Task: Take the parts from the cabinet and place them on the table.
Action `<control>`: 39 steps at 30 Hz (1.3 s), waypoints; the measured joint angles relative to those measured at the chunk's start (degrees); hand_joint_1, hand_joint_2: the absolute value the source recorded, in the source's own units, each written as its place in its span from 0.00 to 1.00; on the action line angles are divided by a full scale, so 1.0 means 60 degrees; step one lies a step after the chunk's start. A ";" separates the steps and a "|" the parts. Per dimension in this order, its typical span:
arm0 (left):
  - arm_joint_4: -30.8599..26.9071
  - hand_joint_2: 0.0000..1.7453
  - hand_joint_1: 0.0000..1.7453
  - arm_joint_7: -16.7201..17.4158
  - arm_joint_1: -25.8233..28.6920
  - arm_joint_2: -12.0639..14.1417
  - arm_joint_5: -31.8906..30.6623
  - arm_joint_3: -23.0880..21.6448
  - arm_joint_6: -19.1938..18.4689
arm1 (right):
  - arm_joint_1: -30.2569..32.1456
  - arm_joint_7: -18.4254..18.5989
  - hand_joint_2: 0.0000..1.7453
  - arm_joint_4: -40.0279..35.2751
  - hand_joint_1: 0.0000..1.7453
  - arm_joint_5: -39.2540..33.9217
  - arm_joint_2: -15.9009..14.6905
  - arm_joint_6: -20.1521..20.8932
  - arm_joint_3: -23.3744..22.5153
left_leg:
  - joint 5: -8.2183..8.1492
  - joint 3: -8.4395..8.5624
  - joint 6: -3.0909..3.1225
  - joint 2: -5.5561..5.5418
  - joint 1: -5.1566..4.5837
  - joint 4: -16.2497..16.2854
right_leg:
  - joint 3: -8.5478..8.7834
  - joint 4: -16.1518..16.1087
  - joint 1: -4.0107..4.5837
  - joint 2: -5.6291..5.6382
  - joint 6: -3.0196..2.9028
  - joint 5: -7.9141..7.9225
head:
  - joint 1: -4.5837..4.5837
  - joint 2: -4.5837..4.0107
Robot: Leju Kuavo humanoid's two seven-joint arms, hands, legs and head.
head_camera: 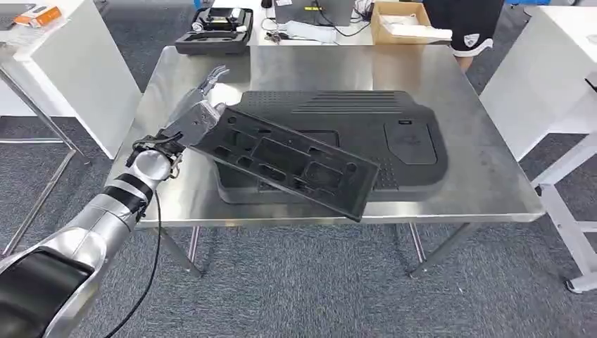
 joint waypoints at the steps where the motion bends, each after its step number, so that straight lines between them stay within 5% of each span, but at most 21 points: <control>1: 0.0000 0.00 0.00 0.0000 0.0085 0.0033 0.0004 0.0044 0.0004 | 0.0016 0.0000 0.00 0.0000 0.00 0.0011 0.0007 0.0004 0.0000 | 0.0079 0.0019 -0.0057 -0.0001 0.0042 0.0347 | -0.0117 0.0006 -0.0027 0.0001 0.0048 0.0092 | 0.0004 0.0000; 4: -0.0011 0.00 0.00 0.0000 0.0240 0.0128 0.0084 0.0222 0.0015 | 0.0061 -0.0011 0.00 0.0000 0.00 0.0036 0.0018 0.0000 -0.0003 | 0.0939 0.1179 -0.0330 0.0018 0.0243 -0.0901 | -0.0513 0.0189 -0.0213 -0.0005 0.0240 0.0276 | 0.0000 0.0000; 5: -0.0029 0.00 0.00 0.0000 0.0252 0.0168 0.0113 0.0289 0.0026 | 0.0057 -0.0015 0.00 0.0000 0.00 0.0044 0.0004 0.0000 -0.0004 | 0.0821 0.1699 -0.0464 0.0017 0.0344 -0.1678 | -0.0639 0.0346 -0.0171 -0.0001 0.0298 0.0304 | -0.0003 0.0000; 6: -0.0069 0.00 0.00 -0.0004 0.0261 0.0183 0.0172 0.0354 0.0040 | 0.0059 -0.0026 0.00 0.0000 0.00 0.0051 -0.0091 0.0004 -0.0011 | 0.0502 0.1973 -0.0484 -0.0056 0.0222 -0.2100 | -0.0824 0.0446 -0.0163 0.0017 0.0349 0.0339 | -0.0084 0.0000; 10: -0.0189 0.00 0.00 -0.0040 0.0617 0.0343 0.0303 0.0682 0.0080 | 0.0173 -0.0040 0.00 0.0018 0.00 0.0069 -0.0033 0.0004 -0.0011 | 0.0748 0.1652 0.0052 -0.0012 0.0130 -0.2069 | -0.0874 0.0308 -0.0155 0.0057 0.0733 0.0666 | -0.0029 0.0000; 12: -0.0241 0.00 0.00 -0.0047 0.0663 0.0405 0.0357 0.0802 0.0124 | 0.0206 -0.0040 0.00 0.0029 0.00 0.0080 -0.0022 0.0004 -0.0011 | 0.0961 0.1449 0.0347 -0.0003 0.0147 -0.2101 | -0.1171 0.0767 -0.0192 0.0035 0.0598 0.0002 | 0.0044 0.0000; 14: -0.0310 0.00 0.00 -0.0051 0.0782 0.0467 0.0434 0.0977 0.0193 | 0.0185 -0.0047 0.00 0.0029 0.00 0.0088 -0.0026 0.0004 -0.0011 | 0.1189 0.1162 0.0426 -0.0017 0.0112 -0.2101 | -0.1622 0.2289 -0.0136 0.0040 0.0458 -0.0989 | 0.0073 0.0000; 16: -0.0313 0.00 0.00 -0.0080 0.1074 0.0652 0.0644 0.1230 0.0364 | 0.0176 -0.0058 0.00 0.0029 0.00 0.0088 -0.0022 0.0000 -0.0015 | 0.1397 0.0894 0.0449 0.0013 0.0033 -0.2100 | -0.1817 0.3488 -0.0099 0.0040 0.0505 -0.1360 | 0.0077 0.0000; 19: -0.0324 0.00 0.00 -0.0263 0.1542 0.0912 0.0897 0.1684 0.0532 | 0.0230 -0.0073 0.00 0.0033 0.00 0.0088 -0.0018 -0.0022 -0.0022 | 0.1703 0.0523 0.0441 0.0049 -0.0076 -0.2100 | -0.0752 0.2509 0.0036 0.0042 0.0567 -0.0791 | 0.0077 0.0000; 20: -0.0339 0.00 0.00 -0.0313 0.1637 0.0988 0.0904 0.1822 0.0543 | 0.0229 -0.0084 0.00 0.0033 0.00 0.0088 -0.0026 -0.0018 -0.0026 | 0.1812 0.0423 0.0432 0.0048 -0.0084 -0.2101 | -0.0089 0.1655 0.0138 0.0050 0.0427 -0.0762 | 0.0073 0.0000; 21: -0.0379 0.00 0.00 -0.0339 0.1730 0.1010 0.0915 0.1910 0.0550 | 0.0214 -0.0091 0.00 0.0033 0.00 0.0088 -0.0091 -0.0022 -0.0036 | 0.1888 0.0364 0.0397 0.0054 -0.0067 -0.2104 | 0.0537 0.0784 0.0244 0.0028 0.0168 -0.1109 | 0.0048 0.0000; 22: -0.0408 0.00 0.00 -0.0353 0.1782 0.1105 0.0918 0.2008 0.0557 | 0.0212 -0.0098 0.00 0.0033 0.00 0.0088 -0.0087 -0.0018 -0.0044 | 0.2004 0.0350 0.0338 0.0079 -0.0072 -0.2151 | 0.0814 0.0372 0.0277 -0.0018 0.0185 -0.1167 | 0.0029 0.0000; 25: -0.0404 0.00 0.00 -0.0258 0.1962 0.1207 0.1009 0.2219 0.0707 | 0.0225 -0.0109 0.00 0.0044 0.00 0.0088 -0.0113 -0.0069 -0.0091 | 0.2371 0.0435 0.0148 0.0082 -0.0010 -0.2463 | 0.0588 0.0246 0.0350 0.0032 0.0105 -0.0873 | 0.0088 0.0000; 26: -0.0401 0.00 0.00 -0.0248 0.2098 0.1247 0.1104 0.2340 0.0802 | 0.0222 -0.0106 0.00 0.0055 0.00 0.0084 -0.0106 -0.0080 -0.0095 | 0.2337 0.0358 0.0091 0.0059 -0.0016 -0.2496 | 0.0683 0.0031 0.0113 0.0010 0.0023 -0.0652 | 0.0081 0.0000; 28: -0.0346 0.00 0.00 -0.0259 0.2412 0.1469 0.1360 0.2653 0.0984 | 0.0240 -0.0106 0.00 0.0055 0.00 0.0080 -0.0084 -0.0084 -0.0102 | 0.1278 0.0210 0.0037 0.0026 -0.0017 -0.1831 | 0.0495 -0.0005 0.0123 0.0016 -0.0155 -0.0413 | 0.0037 0.0000; 30: -0.0110 0.00 0.00 -0.0396 0.2785 0.1614 0.1664 0.3154 0.1136 | 0.0340 -0.0102 0.00 0.0058 0.00 0.0077 -0.0048 -0.0113 -0.0113 | 0.0370 -0.0055 -0.0055 0.0004 -0.0005 -0.0429 | 0.0297 0.0009 0.0123 0.0054 -0.0155 -0.0241 | 0.0022 0.0000; 32: 0.0212 0.00 0.00 -0.0543 0.3208 0.1717 0.1913 0.3677 0.1268 | 0.0404 -0.0084 0.00 0.0062 0.00 0.0077 -0.0022 -0.0190 -0.0128 | 0.0428 -0.0022 -0.0141 0.0009 0.0022 0.0192 | 0.0057 0.0044 0.0093 0.0057 -0.0081 -0.0096 | 0.0019 0.0000; 35: 0.0749 0.00 0.00 -0.0736 0.3753 0.1833 0.2280 0.4538 0.1388 | 0.0443 -0.0015 0.00 0.0069 0.00 0.0088 0.0011 -0.0299 -0.0160 | 0.1181 0.1396 -0.0318 0.0031 0.0190 -0.1555 | -0.0298 0.0296 -0.0009 0.0054 0.0019 -0.0011 | 0.0015 0.0000; 36: 0.0922 0.00 0.00 -0.0780 0.3891 0.1837 0.2361 0.4788 0.1425 | 0.0440 0.0000 0.00 0.0069 0.00 0.0088 0.0000 -0.0346 -0.0164 | 0.0717 0.1658 -0.0424 -0.0004 0.0153 -0.2048 | -0.0402 0.0371 0.0014 0.0047 0.0048 0.0007 | 0.0008 0.0000; 37: 0.1125 0.00 0.00 -0.0863 0.4056 0.1862 0.2430 0.5084 0.1431 | 0.0424 0.0007 0.00 0.0073 0.00 0.0088 -0.0015 -0.0379 -0.0171 | 0.0825 0.1735 -0.0224 -0.0070 0.0092 -0.2161 | -0.0511 0.0472 0.0074 0.0025 0.0088 0.0029 | -0.0007 0.0000; 39: 0.1420 0.00 0.00 -0.0900 0.4402 0.1891 0.2485 0.5503 0.1443 | 0.0457 0.0018 0.00 0.0080 0.00 0.0084 0.0015 -0.0397 -0.0175 | 0.0850 0.1633 -0.0147 -0.0039 0.0050 -0.2125 | -0.0530 0.0448 0.0083 0.0064 0.0230 0.0138 | -0.0011 0.0000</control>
